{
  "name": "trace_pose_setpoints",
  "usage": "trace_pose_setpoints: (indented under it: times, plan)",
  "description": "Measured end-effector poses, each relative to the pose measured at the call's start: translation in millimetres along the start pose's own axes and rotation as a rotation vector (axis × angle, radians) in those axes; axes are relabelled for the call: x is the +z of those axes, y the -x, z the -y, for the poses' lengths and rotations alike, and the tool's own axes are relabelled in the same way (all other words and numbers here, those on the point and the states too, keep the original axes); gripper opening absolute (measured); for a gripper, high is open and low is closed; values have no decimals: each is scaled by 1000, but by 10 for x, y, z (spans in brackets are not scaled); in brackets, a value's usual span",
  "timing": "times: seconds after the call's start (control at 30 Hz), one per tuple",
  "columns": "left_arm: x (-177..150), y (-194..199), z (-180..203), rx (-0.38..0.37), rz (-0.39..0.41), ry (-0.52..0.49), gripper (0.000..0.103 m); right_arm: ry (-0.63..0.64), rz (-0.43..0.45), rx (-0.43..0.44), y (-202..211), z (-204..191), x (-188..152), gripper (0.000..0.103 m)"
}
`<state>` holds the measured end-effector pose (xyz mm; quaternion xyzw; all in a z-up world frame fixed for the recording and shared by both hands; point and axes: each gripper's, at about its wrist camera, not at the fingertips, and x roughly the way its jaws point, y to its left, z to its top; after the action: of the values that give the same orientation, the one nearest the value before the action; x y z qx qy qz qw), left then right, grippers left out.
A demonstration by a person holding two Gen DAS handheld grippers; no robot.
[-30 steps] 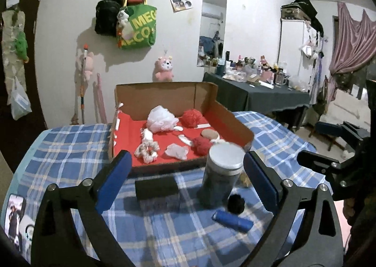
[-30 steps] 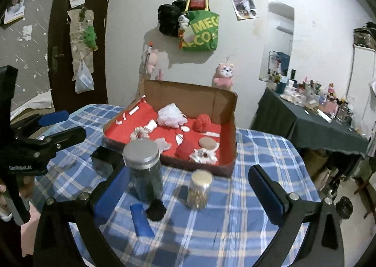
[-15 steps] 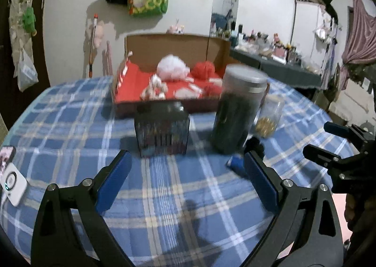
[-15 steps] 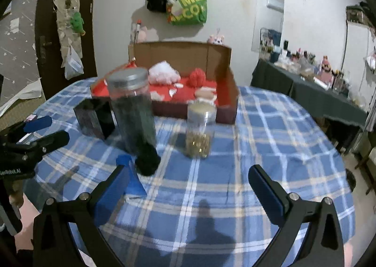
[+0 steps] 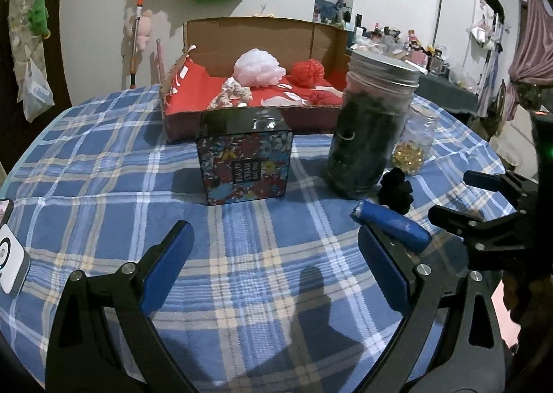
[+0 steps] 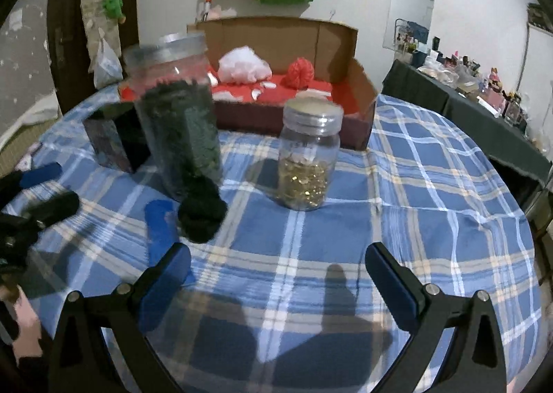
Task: Organize soft objects
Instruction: 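Grasp the black pom-pom with the right gripper while the left grasps the blue roll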
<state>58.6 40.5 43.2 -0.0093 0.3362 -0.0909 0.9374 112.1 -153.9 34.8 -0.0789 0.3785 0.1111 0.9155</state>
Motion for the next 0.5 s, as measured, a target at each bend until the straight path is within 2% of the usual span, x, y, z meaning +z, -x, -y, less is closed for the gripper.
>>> trace_pose_setpoints:
  times: [0.13,0.27,0.37,0.5]
  plan:
    - [-4,0,-64,3,-5,6,97,37,-66,11,-154,-40,6,103]
    - [-6,27,-141,7,-9,18,97,78,-80,98,-169,-257,45,103]
    - [4,68,-198,13,-3,28,97,110,-77,128,-166,-412,70,103]
    - [33,95,-216,-5,-9,37,97,79,-43,125,-74,-278,80,103]
